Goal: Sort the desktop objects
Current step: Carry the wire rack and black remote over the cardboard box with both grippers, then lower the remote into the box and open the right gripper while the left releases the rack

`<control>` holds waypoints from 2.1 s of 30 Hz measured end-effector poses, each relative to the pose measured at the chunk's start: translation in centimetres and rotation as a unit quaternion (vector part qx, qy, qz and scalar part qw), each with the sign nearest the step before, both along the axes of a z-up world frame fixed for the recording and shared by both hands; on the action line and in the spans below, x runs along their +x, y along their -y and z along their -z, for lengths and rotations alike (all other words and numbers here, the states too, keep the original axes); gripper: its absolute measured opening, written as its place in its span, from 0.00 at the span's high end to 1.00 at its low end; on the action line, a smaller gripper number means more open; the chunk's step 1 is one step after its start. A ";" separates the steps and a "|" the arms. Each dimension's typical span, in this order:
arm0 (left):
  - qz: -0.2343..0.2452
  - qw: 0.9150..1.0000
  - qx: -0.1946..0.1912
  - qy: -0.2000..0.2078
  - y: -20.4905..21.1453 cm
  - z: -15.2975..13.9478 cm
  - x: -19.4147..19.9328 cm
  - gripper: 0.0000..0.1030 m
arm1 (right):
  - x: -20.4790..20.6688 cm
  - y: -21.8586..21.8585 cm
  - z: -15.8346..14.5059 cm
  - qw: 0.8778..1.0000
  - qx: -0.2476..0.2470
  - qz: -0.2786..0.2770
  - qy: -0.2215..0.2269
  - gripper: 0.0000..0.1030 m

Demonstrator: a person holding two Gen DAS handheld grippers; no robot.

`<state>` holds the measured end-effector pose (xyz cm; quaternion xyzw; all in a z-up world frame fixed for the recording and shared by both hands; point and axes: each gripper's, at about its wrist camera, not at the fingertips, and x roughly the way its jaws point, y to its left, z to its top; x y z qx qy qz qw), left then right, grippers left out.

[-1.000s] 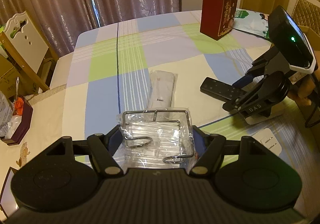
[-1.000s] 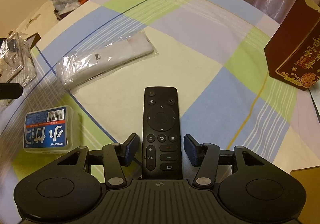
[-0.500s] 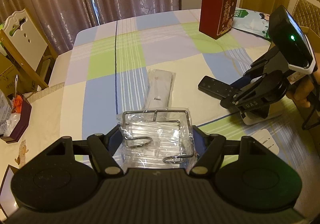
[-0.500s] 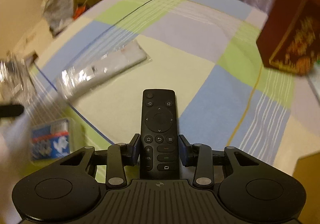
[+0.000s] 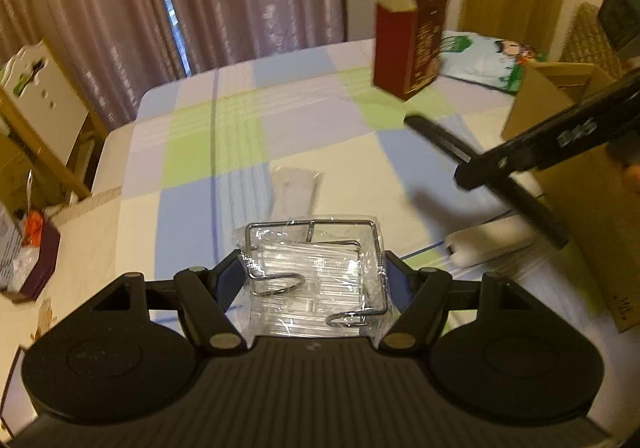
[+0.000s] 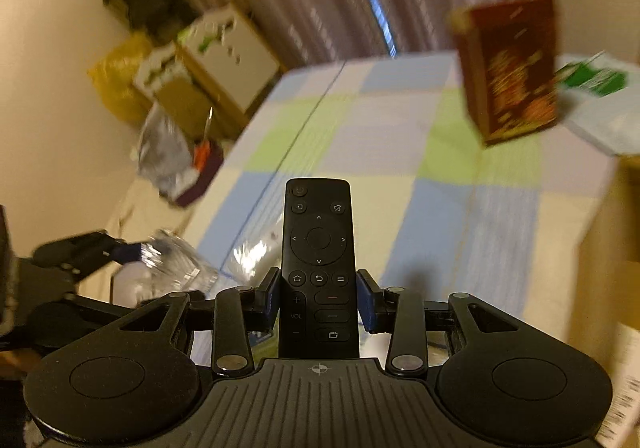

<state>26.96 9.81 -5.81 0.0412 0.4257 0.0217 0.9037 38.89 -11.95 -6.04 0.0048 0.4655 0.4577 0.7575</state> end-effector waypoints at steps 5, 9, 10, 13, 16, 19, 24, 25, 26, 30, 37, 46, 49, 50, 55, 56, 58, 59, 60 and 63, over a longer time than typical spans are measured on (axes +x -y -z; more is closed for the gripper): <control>0.055 0.998 0.000 0.031 4.3 -2.0 1.7 0.33 | 0.3 7.2 -3.5 0.997 0.006 0.070 0.035 0.63; 0.105 0.993 -0.004 0.054 8.6 -3.6 3.3 0.33 | 1.2 13.4 -4.4 0.990 -0.018 0.132 0.048 0.63; 0.117 0.991 -0.007 0.058 9.7 -4.0 3.7 0.33 | 1.5 14.9 -4.4 0.988 -0.026 0.146 0.048 0.63; 0.148 0.987 -0.017 0.068 13.1 -4.9 5.0 0.33 | 2.2 18.4 -4.1 0.983 -0.053 0.168 0.050 0.63; 0.176 0.981 -0.021 0.075 17.0 -5.5 6.4 0.33 | 3.2 20.4 -3.6 0.981 -0.079 0.169 0.056 0.63; 0.199 0.977 -0.030 0.078 20.9 -5.7 7.8 0.33 | 4.5 20.7 -2.7 0.981 -0.102 0.151 0.065 0.63; 0.201 0.976 -0.041 0.074 25.3 -5.4 10.3 0.33 | 6.9 19.3 -0.5 0.982 -0.144 0.082 0.094 0.63; 0.196 0.977 -0.040 0.072 25.8 -5.3 10.7 0.33 | 7.1 19.2 0.0 0.981 -0.152 0.071 0.099 0.63; 0.190 0.979 -0.040 0.070 26.2 -5.2 11.2 0.33 | 7.4 19.1 0.5 0.980 -0.159 0.060 0.104 0.63; 0.162 0.984 -0.035 0.061 27.1 -4.4 12.5 0.33 | 8.5 19.0 2.4 0.977 -0.178 0.022 0.119 0.63; 0.135 0.989 -0.029 0.050 27.4 -3.7 13.8 0.33 | 9.3 18.9 3.8 0.972 -0.194 -0.025 0.133 0.63; 0.124 0.991 -0.025 0.042 28.1 -3.2 15.3 0.33 | 9.5 18.7 4.4 0.965 -0.209 -0.068 0.141 0.63; 0.124 0.991 -0.023 0.041 28.3 -3.1 15.5 0.33 | 9.5 19.0 4.1 0.967 -0.204 -0.070 0.138 0.63; 0.124 0.991 -0.023 0.041 28.4 -3.1 15.6 0.33 | 9.5 19.1 4.0 0.967 -0.202 -0.070 0.135 0.63; 0.126 0.991 -0.022 0.039 28.8 -3.0 15.8 0.33 | 9.2 19.6 3.5 0.971 -0.191 -0.070 0.125 0.63; 0.127 0.991 -0.023 0.040 28.9 -3.0 15.8 0.33 | 9.1 19.7 3.4 0.972 -0.188 -0.068 0.123 0.63; 0.129 0.990 -0.023 0.040 29.2 -3.1 15.9 0.33 | 8.9 20.0 3.1 0.974 -0.182 -0.066 0.120 0.63; 0.131 0.990 -0.024 0.041 29.3 -3.1 15.9 0.33 | 8.8 20.1 2.9 0.975 -0.178 -0.065 0.118 0.63; 0.132 0.990 -0.024 0.041 29.4 -3.1 16.0 0.33 | 8.7 20.3 2.8 0.975 -0.176 -0.064 0.117 0.63; 0.137 0.989 -0.026 0.042 29.8 -3.0 16.2 0.33 | 8.4 20.7 2.4 0.977 -0.169 -0.062 0.113 0.63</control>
